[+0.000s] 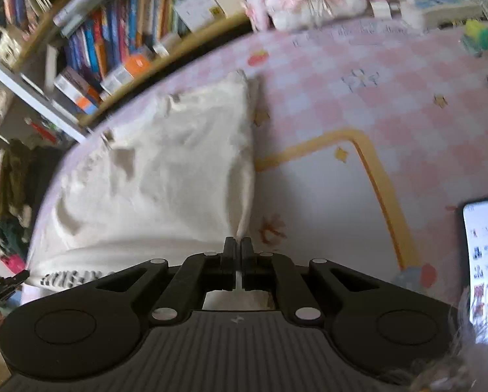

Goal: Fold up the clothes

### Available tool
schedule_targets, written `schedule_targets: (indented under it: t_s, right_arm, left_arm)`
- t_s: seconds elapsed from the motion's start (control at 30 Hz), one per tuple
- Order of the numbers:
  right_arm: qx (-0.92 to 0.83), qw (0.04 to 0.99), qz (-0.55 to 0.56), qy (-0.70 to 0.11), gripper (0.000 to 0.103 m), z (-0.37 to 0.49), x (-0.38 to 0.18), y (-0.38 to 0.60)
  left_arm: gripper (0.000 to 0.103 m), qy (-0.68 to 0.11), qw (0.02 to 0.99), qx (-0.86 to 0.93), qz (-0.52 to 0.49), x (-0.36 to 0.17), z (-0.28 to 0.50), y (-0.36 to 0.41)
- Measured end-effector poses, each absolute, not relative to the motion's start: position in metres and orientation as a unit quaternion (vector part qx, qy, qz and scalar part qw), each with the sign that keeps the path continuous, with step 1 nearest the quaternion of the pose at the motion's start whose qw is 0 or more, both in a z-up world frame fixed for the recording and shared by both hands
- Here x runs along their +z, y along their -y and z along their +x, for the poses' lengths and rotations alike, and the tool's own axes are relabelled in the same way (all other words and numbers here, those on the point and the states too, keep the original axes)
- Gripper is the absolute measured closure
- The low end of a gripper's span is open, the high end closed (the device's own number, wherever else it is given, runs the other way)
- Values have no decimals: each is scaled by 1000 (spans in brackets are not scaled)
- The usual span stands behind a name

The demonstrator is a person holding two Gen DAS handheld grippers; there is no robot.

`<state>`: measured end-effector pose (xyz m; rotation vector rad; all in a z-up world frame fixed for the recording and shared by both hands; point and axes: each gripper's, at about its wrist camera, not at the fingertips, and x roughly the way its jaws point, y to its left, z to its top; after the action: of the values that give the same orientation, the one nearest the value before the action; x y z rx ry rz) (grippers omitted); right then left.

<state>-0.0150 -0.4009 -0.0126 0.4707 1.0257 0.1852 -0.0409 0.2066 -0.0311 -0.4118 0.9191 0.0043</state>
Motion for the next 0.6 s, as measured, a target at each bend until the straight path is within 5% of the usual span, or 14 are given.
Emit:
schedule_targets:
  t_s: [0.07,0.13,0.17,0.37,0.57,0.6]
  right_arm:
    - [80,842,203,-494,96,-13,-16,397]
    - [70,848,179,-494,71,-11,-14,395]
    - [64,856,162,-487,67,-9,-7,396]
    - [71,895,80,-432,61,45,24,387]
    - [76,898,8,-433,45,130,14,343]
    - [71,898,-2,-434,35,141,12,338]
  left_arm:
    - [92,-433,883,6,-181,-22,-37,-209]
    - [89,-416,895,12,-162,-5,-31,-215]
    - [87,-408,900,16,-152,3,-27,-218]
    - [73,-363,924,-25,-116,19,57,-205]
    - [69,-401,913,-57,-44,-7,140,-160]
    - [65,-402,913,-58,-37,-10,146,-157]
